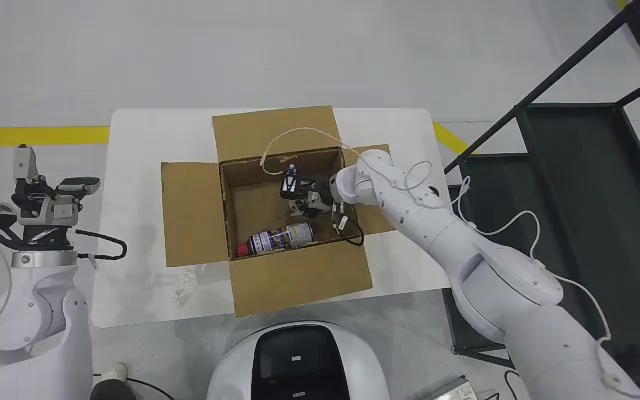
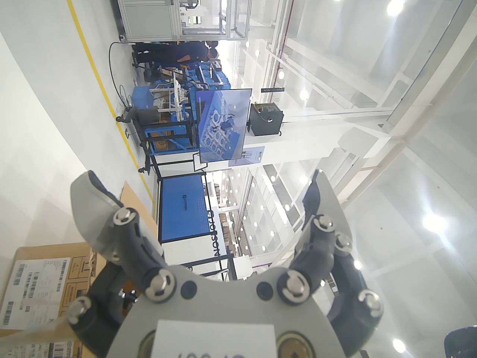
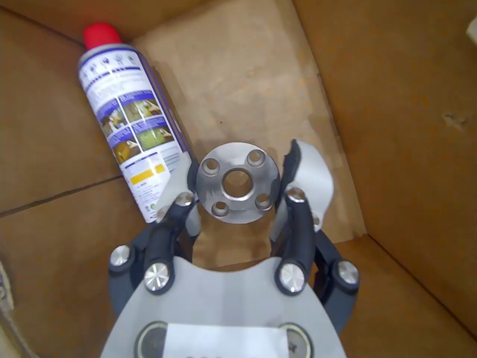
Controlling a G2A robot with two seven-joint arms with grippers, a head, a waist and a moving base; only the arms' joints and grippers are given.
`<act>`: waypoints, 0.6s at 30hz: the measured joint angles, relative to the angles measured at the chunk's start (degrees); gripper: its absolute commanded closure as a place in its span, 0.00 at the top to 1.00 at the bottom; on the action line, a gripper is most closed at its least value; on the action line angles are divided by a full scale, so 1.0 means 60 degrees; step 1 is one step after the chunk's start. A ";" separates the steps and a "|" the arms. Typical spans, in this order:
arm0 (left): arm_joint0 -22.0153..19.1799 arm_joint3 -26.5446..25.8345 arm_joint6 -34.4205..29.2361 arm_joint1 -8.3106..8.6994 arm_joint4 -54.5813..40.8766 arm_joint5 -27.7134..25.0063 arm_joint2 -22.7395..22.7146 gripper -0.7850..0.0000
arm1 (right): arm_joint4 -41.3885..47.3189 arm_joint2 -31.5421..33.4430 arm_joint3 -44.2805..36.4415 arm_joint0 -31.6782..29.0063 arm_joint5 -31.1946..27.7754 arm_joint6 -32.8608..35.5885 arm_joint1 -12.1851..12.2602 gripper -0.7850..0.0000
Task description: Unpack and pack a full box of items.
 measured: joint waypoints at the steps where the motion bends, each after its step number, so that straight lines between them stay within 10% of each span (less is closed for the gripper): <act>1: 0.0000 0.0000 0.0000 0.0000 0.0000 0.0000 0.0000 1.00 | -0.0040 0.0046 0.0036 -0.0004 -0.0086 -0.0155 0.0022 1.00; 18: 0.0000 0.0000 0.0000 0.0000 0.0000 0.0000 0.0000 1.00 | -0.1169 0.3139 -0.3859 -0.1929 -0.1193 -0.1854 0.1857 1.00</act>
